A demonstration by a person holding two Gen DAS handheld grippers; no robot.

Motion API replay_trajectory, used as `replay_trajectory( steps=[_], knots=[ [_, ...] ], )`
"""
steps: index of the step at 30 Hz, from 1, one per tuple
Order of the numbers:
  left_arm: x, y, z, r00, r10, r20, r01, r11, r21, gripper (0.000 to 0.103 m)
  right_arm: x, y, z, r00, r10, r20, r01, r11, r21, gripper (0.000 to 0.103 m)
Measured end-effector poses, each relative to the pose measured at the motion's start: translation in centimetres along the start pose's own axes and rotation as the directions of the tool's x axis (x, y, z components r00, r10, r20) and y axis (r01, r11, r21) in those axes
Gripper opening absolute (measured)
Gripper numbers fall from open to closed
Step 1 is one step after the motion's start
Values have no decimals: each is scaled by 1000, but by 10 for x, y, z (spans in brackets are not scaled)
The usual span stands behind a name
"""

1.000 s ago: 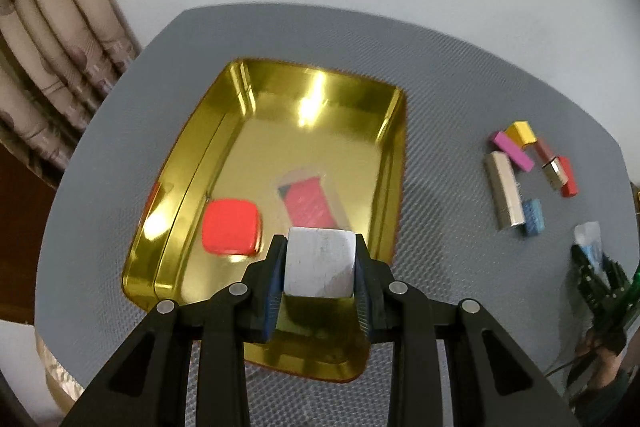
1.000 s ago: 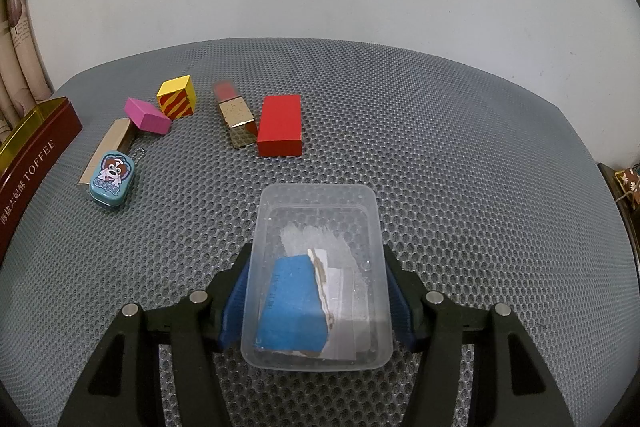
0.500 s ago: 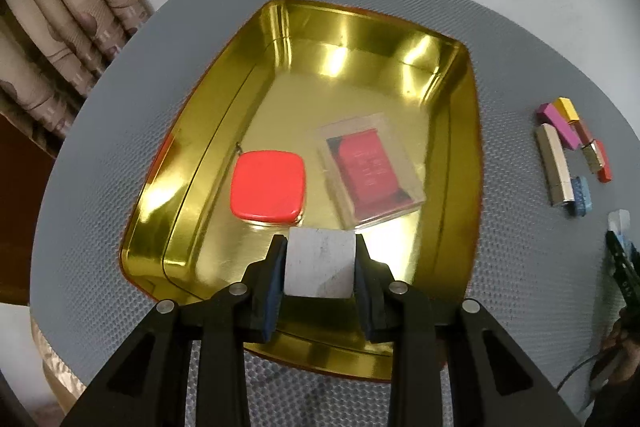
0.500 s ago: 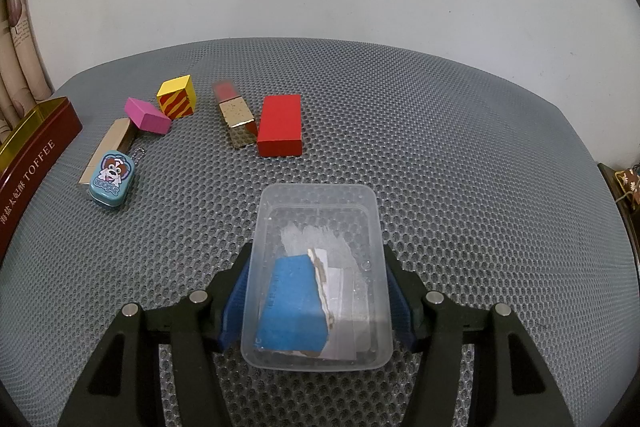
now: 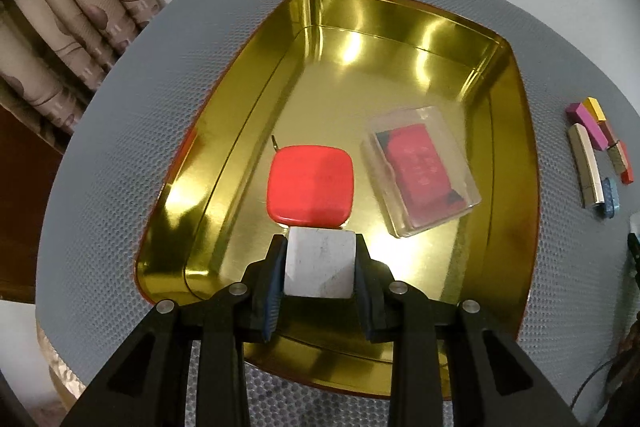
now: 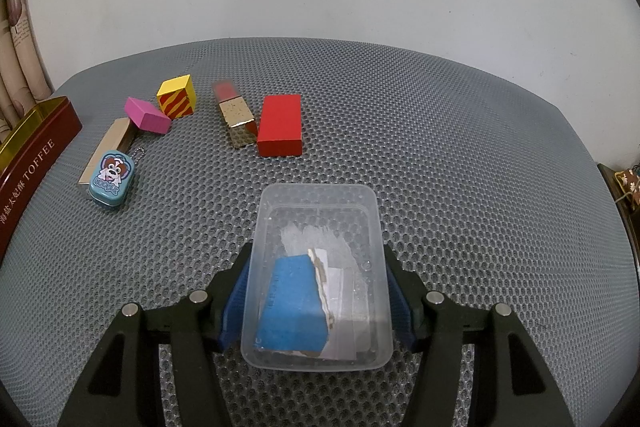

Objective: Organize rigid objects
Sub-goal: 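Carry the white cube into the gold tin and open the left gripper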

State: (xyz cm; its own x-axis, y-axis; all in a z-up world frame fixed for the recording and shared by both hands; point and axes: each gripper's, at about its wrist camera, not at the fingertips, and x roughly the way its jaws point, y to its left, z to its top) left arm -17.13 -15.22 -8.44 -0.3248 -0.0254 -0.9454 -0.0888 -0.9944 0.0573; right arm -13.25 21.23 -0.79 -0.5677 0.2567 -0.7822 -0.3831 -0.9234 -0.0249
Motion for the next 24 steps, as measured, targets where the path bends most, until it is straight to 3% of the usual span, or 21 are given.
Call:
replay_trajectory(
  steps=[9,16,24],
  knots=[
    [-1,5,0,1000,-12,-1,12,1000,-23,30,-1,1,-4,1000,-1,0,1,1000,-1,61],
    [-9,1,-2,1000,-19,17,19,1000,-22,43,6,-7,0,1000,-1,0,1,1000,0,61],
    [-31,-6,-3,996,-8,91,11,999,-43,46,7,0,5,1000,-2,0,2,1000,0,61]
  ],
)
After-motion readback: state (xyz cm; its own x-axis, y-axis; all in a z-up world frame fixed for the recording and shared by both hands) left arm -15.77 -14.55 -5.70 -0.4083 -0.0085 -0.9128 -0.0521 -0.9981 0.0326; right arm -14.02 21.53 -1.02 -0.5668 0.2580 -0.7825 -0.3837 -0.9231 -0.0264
